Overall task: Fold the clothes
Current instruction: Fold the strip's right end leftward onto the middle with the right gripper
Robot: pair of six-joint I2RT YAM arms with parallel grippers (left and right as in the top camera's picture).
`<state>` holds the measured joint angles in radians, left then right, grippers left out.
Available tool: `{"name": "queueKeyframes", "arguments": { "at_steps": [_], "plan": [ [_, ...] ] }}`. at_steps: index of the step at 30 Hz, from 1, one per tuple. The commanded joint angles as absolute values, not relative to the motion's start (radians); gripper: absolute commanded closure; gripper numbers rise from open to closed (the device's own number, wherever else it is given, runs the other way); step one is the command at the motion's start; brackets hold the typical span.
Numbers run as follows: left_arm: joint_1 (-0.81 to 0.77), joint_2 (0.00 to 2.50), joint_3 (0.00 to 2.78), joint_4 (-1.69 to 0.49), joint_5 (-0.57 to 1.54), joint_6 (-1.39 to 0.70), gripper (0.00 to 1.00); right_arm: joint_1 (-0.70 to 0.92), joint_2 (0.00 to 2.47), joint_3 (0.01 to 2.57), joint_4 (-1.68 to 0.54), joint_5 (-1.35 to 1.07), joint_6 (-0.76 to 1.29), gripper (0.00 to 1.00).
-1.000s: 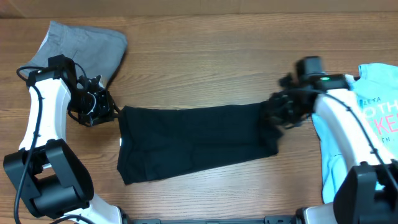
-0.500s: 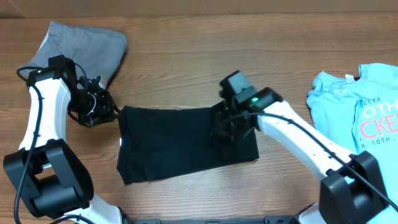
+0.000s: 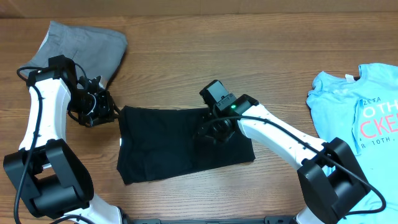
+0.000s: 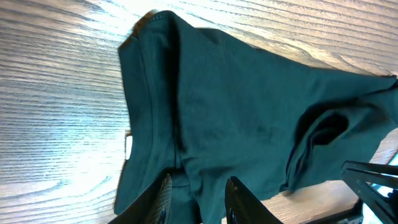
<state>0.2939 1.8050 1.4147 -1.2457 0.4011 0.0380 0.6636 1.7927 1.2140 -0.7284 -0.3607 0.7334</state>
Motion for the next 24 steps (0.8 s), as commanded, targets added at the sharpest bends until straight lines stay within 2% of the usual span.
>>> {"name": "queueKeyframes", "arguments": {
  "at_steps": [1, 2, 9, 13, 16, 18, 19, 22, 24],
  "plan": [
    [0.287, 1.81, 1.434, -1.249, 0.416, 0.068, 0.67, 0.656, 1.789, 1.222, -0.686, -0.427, 0.667, 0.6],
    [0.287, 1.81, 1.434, -1.251, 0.417, 0.067, 0.67, 0.635, 1.784, 1.237, -0.719, -0.4, 0.613, 0.6],
    [0.287, 1.81, 1.434, -1.261, 0.416, 0.075, 0.67, 0.518, 1.775, 1.242, -0.89, -0.363, 0.597, 0.59],
    [0.287, 1.81, 1.434, -1.248, 0.416, 0.075, 0.67, 0.514, 1.777, 1.231, -0.831, -0.377, 0.585, 0.78],
    [0.287, 1.81, 1.434, -1.246, 0.42, 0.075, 0.74, 0.546, 1.791, 1.2, -0.728, -0.375, 0.663, 0.85],
    [0.287, 1.81, 1.434, -1.251, 0.42, 0.075, 0.75, 0.578, 1.815, 1.173, -0.661, -0.368, 0.74, 0.89],
    [0.287, 1.81, 1.434, -1.254, 0.42, 0.076, 0.73, 0.593, 1.828, 1.163, -0.633, -0.364, 0.775, 0.89],
    [0.287, 1.81, 1.434, -1.268, 0.419, 0.083, 0.57, 0.636, 1.88, 1.143, -0.533, -0.364, 0.852, 0.9],
    [0.29, 1.81, 1.434, -1.272, 0.418, 0.083, 0.53, 0.662, 1.919, 1.143, -0.449, -0.367, 0.869, 0.9]
  ]
}}
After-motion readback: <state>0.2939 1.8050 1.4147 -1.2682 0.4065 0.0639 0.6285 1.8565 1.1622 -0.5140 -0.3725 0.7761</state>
